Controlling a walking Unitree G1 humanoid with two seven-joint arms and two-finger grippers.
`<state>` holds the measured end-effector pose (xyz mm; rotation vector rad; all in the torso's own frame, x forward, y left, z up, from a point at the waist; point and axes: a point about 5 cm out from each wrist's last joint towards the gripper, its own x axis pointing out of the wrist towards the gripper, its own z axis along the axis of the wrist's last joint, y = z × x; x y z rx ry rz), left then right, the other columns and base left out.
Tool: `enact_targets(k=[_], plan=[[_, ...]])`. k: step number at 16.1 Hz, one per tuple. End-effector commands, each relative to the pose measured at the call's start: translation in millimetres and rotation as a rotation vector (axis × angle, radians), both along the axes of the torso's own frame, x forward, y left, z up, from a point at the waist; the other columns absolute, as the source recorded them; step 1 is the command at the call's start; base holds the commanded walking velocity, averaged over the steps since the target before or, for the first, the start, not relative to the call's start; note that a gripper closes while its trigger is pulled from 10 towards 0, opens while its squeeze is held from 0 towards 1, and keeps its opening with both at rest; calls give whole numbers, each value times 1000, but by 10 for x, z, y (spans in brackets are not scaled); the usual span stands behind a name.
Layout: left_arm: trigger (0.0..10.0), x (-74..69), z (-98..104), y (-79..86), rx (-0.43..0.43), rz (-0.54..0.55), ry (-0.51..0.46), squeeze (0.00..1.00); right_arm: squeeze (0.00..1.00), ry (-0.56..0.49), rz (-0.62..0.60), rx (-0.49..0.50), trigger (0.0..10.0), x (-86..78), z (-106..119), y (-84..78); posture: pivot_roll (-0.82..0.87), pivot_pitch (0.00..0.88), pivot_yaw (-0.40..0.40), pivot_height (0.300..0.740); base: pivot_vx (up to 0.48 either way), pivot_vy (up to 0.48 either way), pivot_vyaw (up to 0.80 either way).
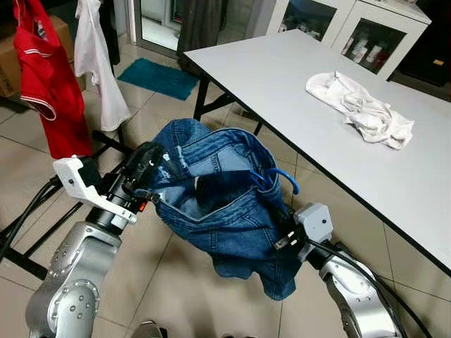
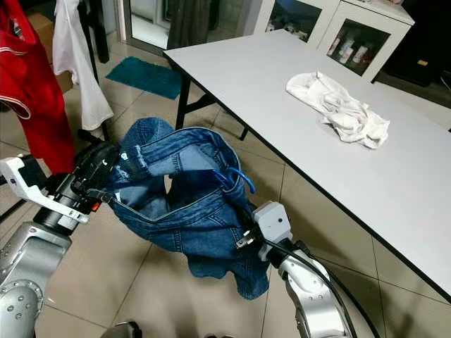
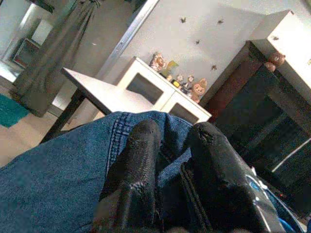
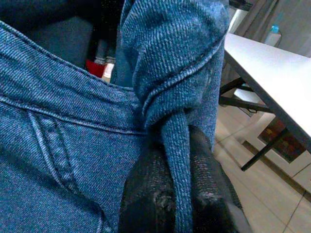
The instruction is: Hang hanger
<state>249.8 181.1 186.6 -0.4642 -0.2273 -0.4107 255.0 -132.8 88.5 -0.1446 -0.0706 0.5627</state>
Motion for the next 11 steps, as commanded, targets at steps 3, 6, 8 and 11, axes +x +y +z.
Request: enact_targets(k=[3, 6, 8, 11], plan=[[0, -16, 35, -38, 46, -12, -25, 0, 0, -34, -28, 18, 0, 20, 104, -87, 131, 139, -185, 740, 0, 0, 0], [0, -26, 11, -75, 70, -24, -26, 0, 0, -31, -30, 18, 0, 7, 103, -93, 125, 143, -184, 740, 0, 0, 0], [0, -38, 5, -95, 81, -31, -27, 0, 0, -29, -32, 17, 0, -9, 95, -105, 123, 145, -184, 740, 0, 0, 0], [0, -41, 15, -92, 114, -32, -45, 0, 0, -26, -32, 18, 0, -14, 93, -111, 123, 148, -185, 740, 0, 0, 0]])
